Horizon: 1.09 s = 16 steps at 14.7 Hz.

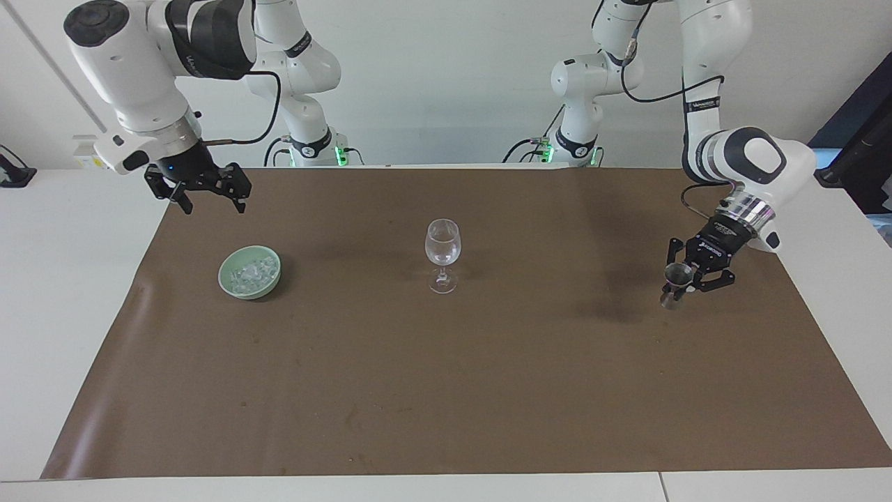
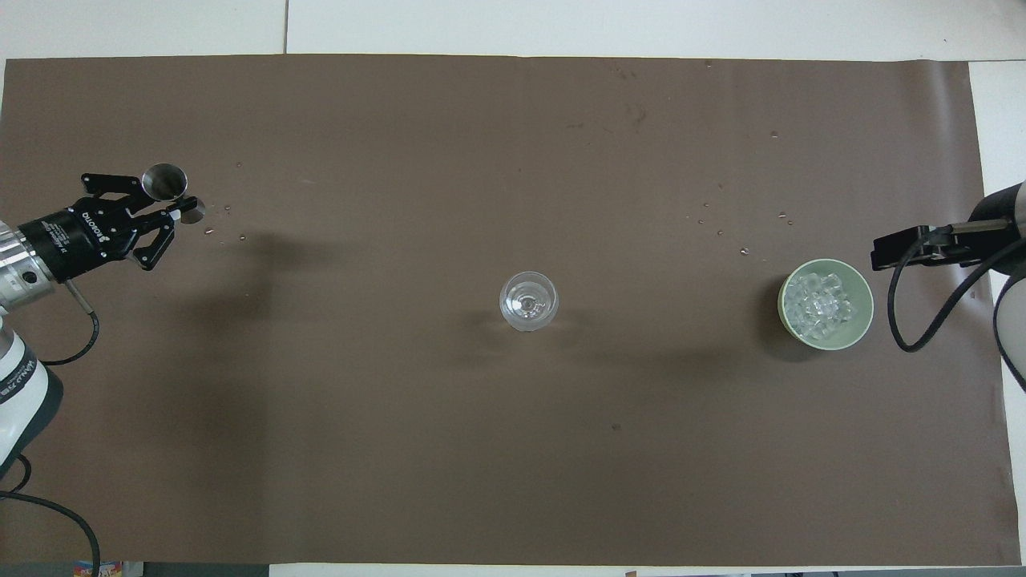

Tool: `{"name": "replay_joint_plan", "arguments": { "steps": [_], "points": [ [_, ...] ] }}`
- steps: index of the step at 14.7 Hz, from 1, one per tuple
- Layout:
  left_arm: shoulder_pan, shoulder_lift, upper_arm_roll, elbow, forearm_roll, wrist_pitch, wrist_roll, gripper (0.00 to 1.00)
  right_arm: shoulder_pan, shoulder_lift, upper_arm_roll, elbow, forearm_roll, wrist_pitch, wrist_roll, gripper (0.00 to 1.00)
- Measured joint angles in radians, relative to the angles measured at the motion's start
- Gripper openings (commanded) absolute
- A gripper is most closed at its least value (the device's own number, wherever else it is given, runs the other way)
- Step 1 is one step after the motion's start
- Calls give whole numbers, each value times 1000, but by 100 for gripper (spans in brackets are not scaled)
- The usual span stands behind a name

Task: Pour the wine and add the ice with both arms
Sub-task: 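Lower the jigger with the left gripper while the right gripper reaches the bowl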

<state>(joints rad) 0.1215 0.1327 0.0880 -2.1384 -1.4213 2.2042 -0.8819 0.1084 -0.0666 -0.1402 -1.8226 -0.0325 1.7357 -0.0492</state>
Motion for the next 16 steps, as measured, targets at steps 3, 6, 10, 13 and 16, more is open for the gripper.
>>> {"name": "replay_joint_plan", "arguments": {
  "steps": [3, 6, 10, 13, 16],
  "points": [
    [39, 41, -1, -34, -206, -1, 125, 0, -2, 51, -1, -34, 1, 66, -52, 100],
    [55, 50, -1, -90, -333, -2, 194, 0, -5, 94, -2, -109, 10, 171, -68, 100],
    [56, 62, -2, -151, -455, -2, 246, 0, -11, 99, -3, -195, 11, 282, -116, 100],
    [75, 75, -2, -179, -485, -2, 247, 0, -11, 100, -4, -228, 11, 324, -130, 100],
    [85, 77, -2, -204, -491, -2, 247, 0, -11, 105, -4, -263, 11, 351, -160, 95]
  ]
}}
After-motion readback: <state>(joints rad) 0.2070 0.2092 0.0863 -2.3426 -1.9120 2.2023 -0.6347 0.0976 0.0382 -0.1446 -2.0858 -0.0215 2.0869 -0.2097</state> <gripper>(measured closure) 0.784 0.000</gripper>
